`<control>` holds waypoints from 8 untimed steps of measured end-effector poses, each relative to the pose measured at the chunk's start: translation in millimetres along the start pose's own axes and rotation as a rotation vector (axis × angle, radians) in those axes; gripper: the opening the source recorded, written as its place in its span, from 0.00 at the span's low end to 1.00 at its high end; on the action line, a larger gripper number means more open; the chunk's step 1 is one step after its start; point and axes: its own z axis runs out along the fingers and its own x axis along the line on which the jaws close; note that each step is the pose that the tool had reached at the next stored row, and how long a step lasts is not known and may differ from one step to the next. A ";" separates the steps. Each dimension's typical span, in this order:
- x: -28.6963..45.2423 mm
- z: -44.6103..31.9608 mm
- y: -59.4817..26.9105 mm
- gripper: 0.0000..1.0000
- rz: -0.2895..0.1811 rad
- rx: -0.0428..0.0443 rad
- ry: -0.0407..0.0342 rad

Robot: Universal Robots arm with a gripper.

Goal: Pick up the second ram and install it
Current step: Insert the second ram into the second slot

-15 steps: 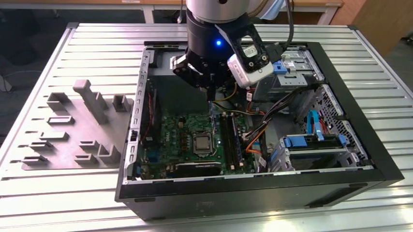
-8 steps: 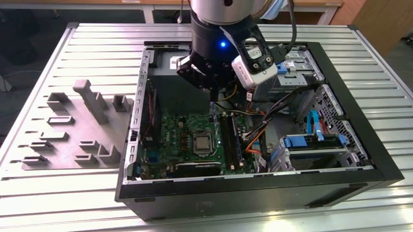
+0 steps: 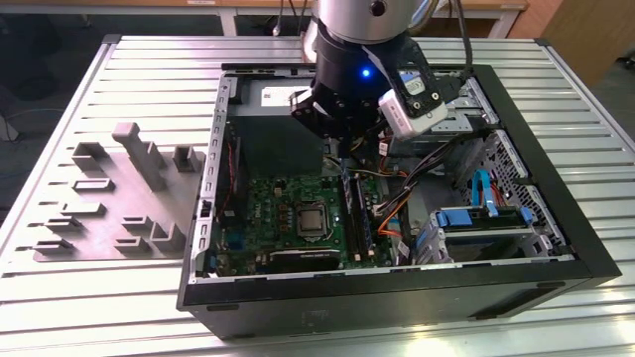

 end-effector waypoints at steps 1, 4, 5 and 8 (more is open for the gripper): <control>-0.5 1.7 -0.2 0.12 0.000 0.0000 0.0000; -1.0 7.2 -0.6 0.12 0.000 -0.0005 -0.0001; -1.1 9.1 -0.8 0.12 0.000 -0.0006 -0.0001; -1.1 14.5 -1.3 0.12 0.000 -0.0007 0.0000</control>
